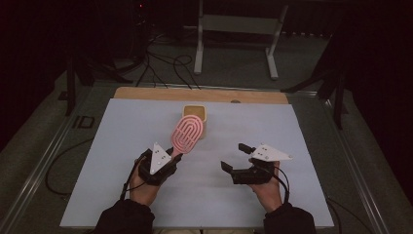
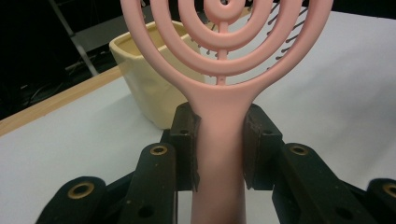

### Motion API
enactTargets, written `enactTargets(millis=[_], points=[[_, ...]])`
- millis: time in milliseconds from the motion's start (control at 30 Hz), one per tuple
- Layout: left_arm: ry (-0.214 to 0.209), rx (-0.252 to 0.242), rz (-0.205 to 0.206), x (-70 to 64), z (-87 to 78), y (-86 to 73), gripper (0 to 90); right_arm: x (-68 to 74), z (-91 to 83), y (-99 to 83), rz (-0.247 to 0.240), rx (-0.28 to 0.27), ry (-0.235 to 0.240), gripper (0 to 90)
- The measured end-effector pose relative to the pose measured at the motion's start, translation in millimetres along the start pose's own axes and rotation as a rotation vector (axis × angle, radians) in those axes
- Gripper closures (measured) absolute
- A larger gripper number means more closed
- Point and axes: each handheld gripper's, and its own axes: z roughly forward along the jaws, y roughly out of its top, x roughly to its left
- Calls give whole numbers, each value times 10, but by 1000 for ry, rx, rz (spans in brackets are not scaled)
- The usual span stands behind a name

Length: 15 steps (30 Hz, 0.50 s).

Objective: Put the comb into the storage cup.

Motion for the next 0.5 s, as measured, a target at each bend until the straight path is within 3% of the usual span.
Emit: enactTargets(millis=[500], points=[[0,-2,21,-81,34,6,701,114,198,206,-21,0,43,88]])
